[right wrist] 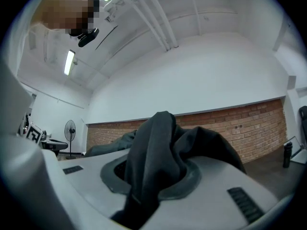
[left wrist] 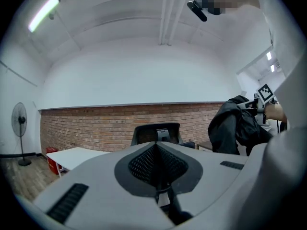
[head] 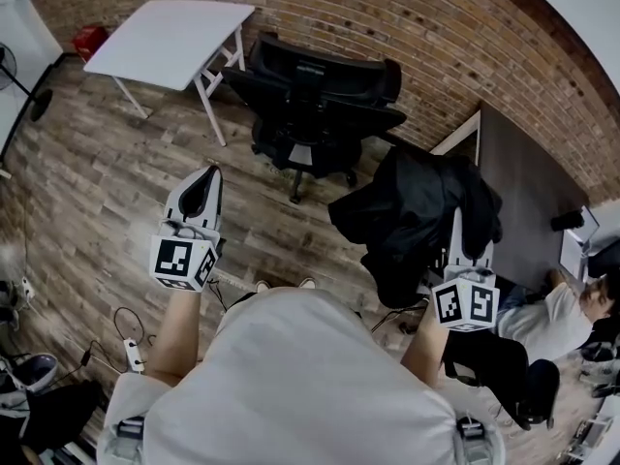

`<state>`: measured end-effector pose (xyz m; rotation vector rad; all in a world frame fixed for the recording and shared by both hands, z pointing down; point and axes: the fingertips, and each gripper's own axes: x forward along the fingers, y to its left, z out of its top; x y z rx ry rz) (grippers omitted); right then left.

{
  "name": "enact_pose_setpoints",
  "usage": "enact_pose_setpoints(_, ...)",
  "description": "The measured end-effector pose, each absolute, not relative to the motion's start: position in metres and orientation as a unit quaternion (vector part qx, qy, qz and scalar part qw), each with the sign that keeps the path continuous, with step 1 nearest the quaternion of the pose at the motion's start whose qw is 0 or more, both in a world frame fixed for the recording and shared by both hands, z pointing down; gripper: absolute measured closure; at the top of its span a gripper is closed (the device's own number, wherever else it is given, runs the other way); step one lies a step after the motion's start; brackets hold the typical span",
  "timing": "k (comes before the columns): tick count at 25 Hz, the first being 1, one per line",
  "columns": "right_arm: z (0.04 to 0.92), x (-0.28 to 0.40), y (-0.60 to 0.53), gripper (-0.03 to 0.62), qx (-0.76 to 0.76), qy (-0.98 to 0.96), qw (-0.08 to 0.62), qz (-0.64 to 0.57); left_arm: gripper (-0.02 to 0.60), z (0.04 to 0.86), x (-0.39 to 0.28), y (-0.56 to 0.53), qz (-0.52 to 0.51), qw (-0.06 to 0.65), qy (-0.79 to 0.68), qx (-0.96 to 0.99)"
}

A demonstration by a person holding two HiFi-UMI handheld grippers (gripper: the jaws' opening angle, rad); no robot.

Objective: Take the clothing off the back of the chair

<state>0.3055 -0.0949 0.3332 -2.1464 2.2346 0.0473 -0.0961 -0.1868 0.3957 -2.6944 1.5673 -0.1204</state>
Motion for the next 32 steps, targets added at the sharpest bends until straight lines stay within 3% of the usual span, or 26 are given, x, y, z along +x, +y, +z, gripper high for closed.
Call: enact_pose_setpoints(32,0.338,0.297,-0.104,0.49,-0.7,0.714,-0.018,0.021,0.56,0.394,-0.126,-0.171,-0.033,0.015,0.533,-0.845)
